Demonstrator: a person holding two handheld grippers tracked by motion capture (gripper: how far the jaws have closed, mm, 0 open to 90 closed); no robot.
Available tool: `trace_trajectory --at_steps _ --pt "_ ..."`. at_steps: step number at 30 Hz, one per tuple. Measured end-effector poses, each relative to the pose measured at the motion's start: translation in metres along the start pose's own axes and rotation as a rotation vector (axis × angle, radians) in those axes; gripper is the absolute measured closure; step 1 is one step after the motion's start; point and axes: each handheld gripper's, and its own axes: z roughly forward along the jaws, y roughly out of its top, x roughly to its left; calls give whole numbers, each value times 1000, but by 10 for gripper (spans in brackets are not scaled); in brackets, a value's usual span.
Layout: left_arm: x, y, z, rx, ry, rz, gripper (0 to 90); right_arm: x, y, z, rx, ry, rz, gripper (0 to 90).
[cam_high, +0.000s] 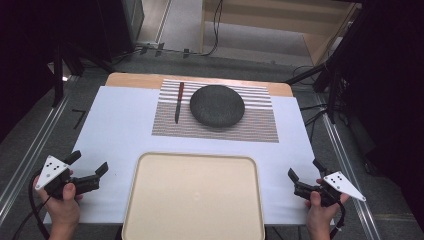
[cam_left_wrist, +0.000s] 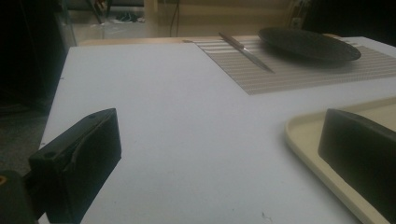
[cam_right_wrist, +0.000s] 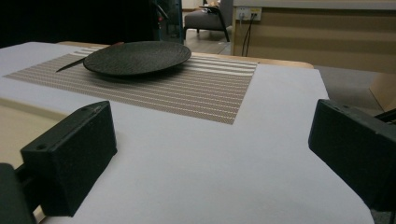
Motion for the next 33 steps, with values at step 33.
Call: trace_trajectory --at_steps 33 --pt "-26 63 20 -19 -24 31 21 4 -1 2 7 50 -34 1"
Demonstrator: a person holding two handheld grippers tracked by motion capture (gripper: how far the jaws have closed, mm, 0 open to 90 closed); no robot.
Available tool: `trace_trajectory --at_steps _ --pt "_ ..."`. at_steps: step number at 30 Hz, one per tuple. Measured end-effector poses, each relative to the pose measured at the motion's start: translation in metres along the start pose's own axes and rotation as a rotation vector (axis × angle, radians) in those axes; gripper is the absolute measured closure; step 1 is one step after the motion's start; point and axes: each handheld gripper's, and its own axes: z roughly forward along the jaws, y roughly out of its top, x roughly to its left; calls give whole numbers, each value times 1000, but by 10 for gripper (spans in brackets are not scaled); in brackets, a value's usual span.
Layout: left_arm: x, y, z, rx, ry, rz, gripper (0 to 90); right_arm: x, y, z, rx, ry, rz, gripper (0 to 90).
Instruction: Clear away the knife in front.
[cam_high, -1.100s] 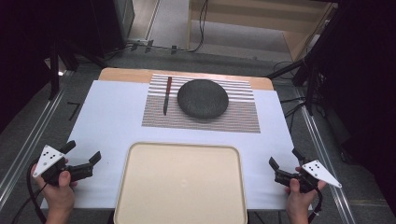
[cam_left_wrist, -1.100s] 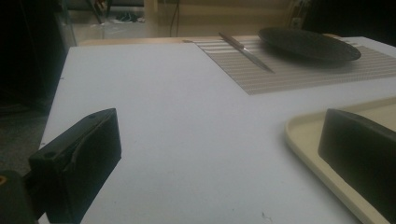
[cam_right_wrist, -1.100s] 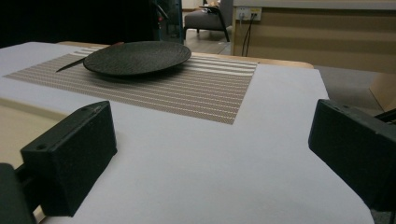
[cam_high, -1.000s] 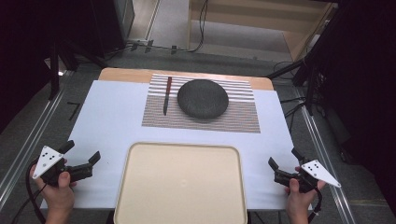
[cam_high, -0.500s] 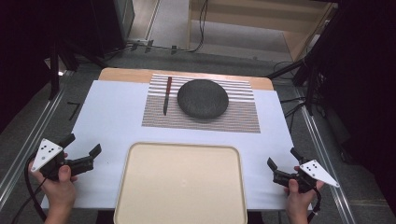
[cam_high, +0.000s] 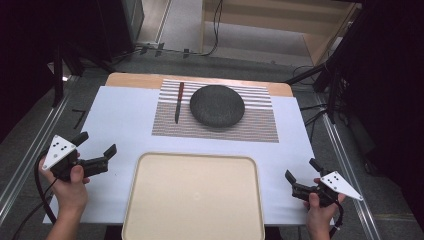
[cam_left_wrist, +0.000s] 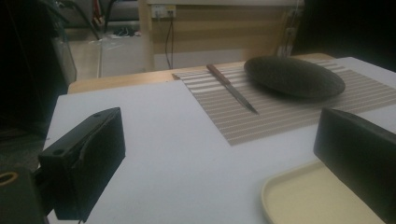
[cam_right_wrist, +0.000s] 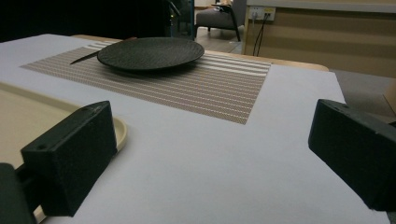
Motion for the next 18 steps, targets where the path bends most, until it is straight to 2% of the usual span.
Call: trace_trajectory --at_steps 4,18 --pt "-3 5 7 11 -12 20 21 0 0 0 -2 2 -3 1" --pt "-8 16 28 -1 -42 17 21 0 0 0 0 13 -1 1"
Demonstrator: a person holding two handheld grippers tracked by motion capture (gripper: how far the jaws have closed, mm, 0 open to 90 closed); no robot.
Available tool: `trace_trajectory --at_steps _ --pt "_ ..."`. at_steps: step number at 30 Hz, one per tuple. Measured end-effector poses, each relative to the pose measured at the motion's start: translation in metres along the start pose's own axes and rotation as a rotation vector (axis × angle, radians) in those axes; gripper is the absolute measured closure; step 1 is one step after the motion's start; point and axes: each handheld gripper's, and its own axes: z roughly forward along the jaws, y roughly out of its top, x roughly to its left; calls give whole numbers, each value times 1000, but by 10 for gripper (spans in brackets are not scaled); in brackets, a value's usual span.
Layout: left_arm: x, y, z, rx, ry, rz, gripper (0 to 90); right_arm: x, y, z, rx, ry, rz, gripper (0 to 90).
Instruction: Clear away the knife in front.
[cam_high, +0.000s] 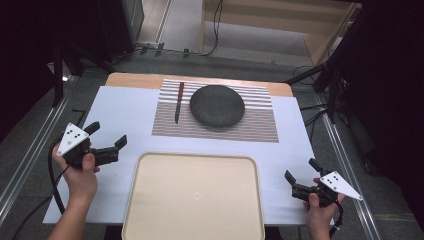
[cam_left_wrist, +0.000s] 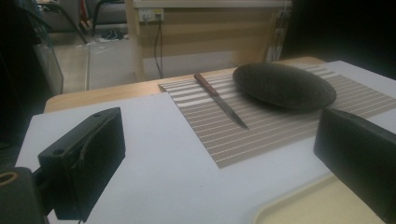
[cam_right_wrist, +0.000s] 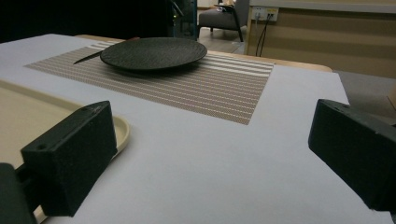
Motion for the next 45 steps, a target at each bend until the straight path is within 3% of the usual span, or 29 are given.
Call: trace_trajectory --at_steps 13,27,45 --pt "-4 15 30 6 -60 -4 21 1 0 0 2 1 -1 1" --pt "-10 27 65 33 -79 31 21 1 0 1 1 -3 -5 1" --pt "-16 35 106 55 -106 14 22 0 0 1 1 -3 -7 1"
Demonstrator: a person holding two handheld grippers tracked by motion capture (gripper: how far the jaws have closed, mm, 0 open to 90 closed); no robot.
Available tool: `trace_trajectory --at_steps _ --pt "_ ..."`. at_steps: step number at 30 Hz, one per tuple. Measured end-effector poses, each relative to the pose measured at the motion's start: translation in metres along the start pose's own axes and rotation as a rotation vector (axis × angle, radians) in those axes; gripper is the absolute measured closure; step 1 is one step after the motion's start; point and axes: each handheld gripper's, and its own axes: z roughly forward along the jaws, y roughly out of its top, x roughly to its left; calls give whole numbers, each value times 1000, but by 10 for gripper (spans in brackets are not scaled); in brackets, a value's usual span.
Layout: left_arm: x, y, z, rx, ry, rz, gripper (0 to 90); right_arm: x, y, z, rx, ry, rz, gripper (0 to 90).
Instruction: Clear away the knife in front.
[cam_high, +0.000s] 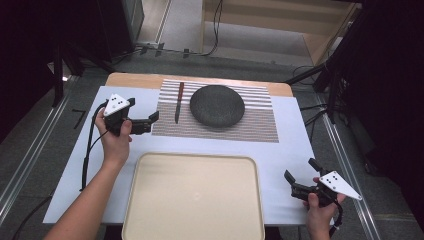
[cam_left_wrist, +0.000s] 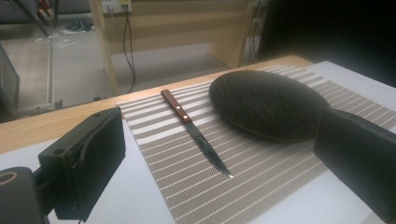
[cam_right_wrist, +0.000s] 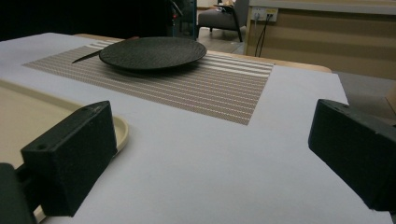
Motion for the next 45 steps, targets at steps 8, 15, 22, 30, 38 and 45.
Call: trace_trajectory --at_steps 8,15,22,30,38,45 --pt "-3 2 20 9 -21 -4 22 0 0 0 -9 7 -1 1" --pt "-3 3 35 24 -29 -14 22 0 0 -1 -7 7 -2 1" --pt "3 6 49 32 -20 -37 22 0 0 -1 -10 9 -2 1" --pt "9 10 64 57 -9 -48 23 0 0 -1 -10 6 -2 1" --pt "14 15 83 105 -5 -52 23 0 0 0 -7 8 1 1" --pt "18 21 99 145 -8 -80 23 -1 0 -1 -7 5 8 1"
